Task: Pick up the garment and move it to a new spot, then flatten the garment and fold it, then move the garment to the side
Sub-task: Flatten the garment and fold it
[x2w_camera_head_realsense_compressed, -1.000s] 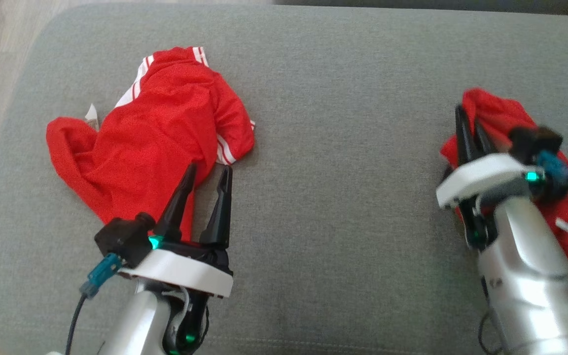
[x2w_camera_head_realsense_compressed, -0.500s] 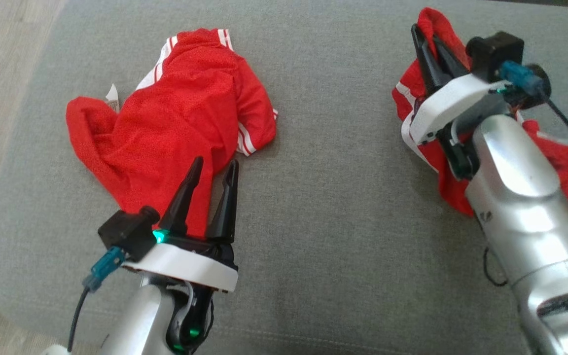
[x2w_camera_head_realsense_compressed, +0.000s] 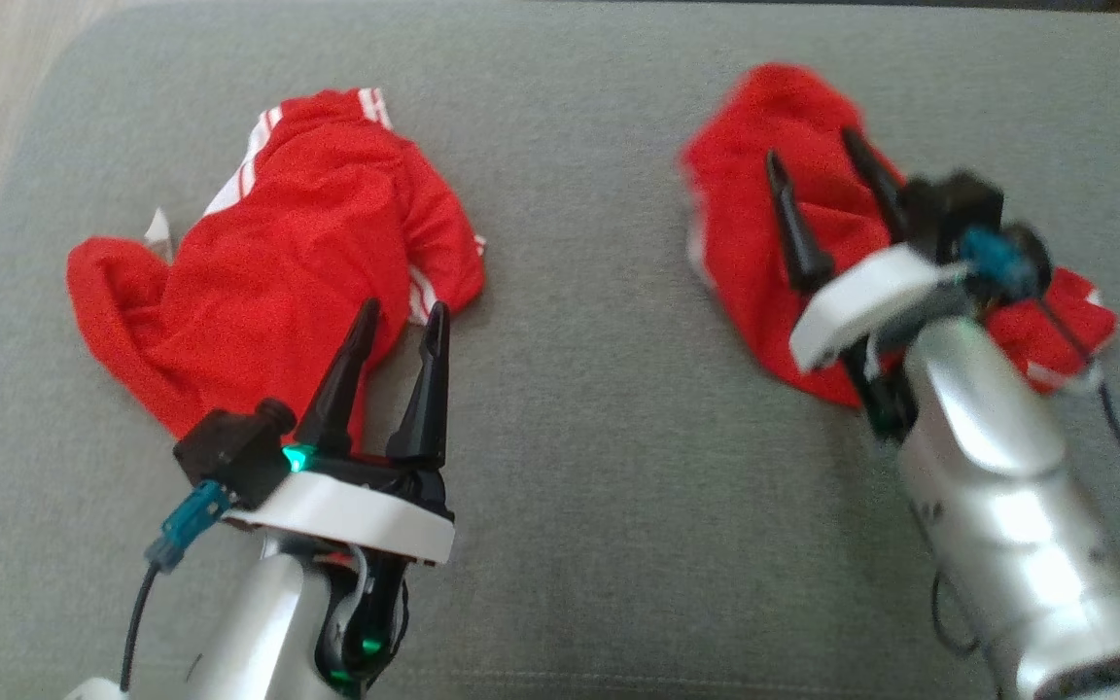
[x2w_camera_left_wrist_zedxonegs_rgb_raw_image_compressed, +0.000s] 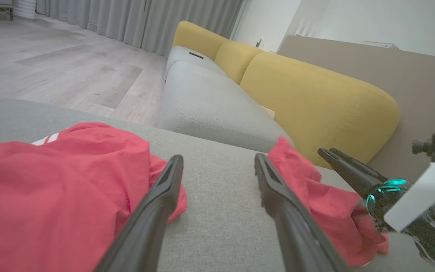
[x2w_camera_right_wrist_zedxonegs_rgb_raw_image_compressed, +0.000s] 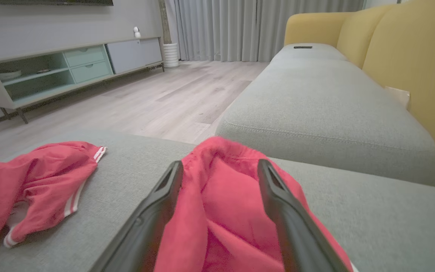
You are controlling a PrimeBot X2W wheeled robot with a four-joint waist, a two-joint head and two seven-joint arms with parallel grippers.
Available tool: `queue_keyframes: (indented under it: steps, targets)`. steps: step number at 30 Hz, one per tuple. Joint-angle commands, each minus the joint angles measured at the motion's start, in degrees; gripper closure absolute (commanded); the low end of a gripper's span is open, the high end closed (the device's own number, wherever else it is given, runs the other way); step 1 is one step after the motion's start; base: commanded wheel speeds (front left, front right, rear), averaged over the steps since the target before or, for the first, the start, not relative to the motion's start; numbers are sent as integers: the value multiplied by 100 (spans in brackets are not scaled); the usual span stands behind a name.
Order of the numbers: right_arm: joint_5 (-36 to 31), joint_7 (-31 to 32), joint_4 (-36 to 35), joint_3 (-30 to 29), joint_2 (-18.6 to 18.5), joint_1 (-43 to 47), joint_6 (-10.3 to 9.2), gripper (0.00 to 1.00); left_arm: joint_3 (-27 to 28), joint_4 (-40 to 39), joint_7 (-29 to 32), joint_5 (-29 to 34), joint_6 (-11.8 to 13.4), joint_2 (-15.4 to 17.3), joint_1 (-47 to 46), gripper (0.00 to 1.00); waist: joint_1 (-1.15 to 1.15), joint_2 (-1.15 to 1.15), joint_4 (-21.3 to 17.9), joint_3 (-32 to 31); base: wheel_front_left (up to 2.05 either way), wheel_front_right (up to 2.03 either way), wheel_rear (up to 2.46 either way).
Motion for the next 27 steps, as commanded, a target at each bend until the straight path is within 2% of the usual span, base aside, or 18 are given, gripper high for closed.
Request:
queue_keyframes:
  steps: [1, 7, 10, 16, 21, 27]
  targets:
    - [86, -75, -448, 62, 128, 168, -4, 0, 196, -174, -29, 47, -10, 11, -116, 0, 0, 0, -161, -146, 0, 0, 0]
    - [-134, -77, -1402, -387, 130, 1171, -4, 0, 228, -191, -29, 57, 5, 11, 1, 0, 0, 0, -358, -365, 0, 0, 0]
    - [-142, -77, -1918, -767, 130, 1831, -4, 0, 233, -179, -29, 54, -3, 11, 85, 0, 0, 0, -413, -498, 0, 0, 0]
    - [-99, -75, -2721, -1109, 131, 2957, -4, 0, 240, -191, -29, 45, 5, 11, 248, 0, 0, 0, -530, -676, 0, 0, 0]
    - [150, 62, -2878, -1204, 131, 3455, -4, 0, 193, -190, -29, 46, -4, 11, 291, 0, 0, 0, -570, -718, 0, 0, 0]
    - [443, 353, -2501, -1386, 131, 3330, -4, 0, 124, -178, -29, 76, -28, 11, 260, 0, 0, 0, -480, -629, 0, 0, 0]
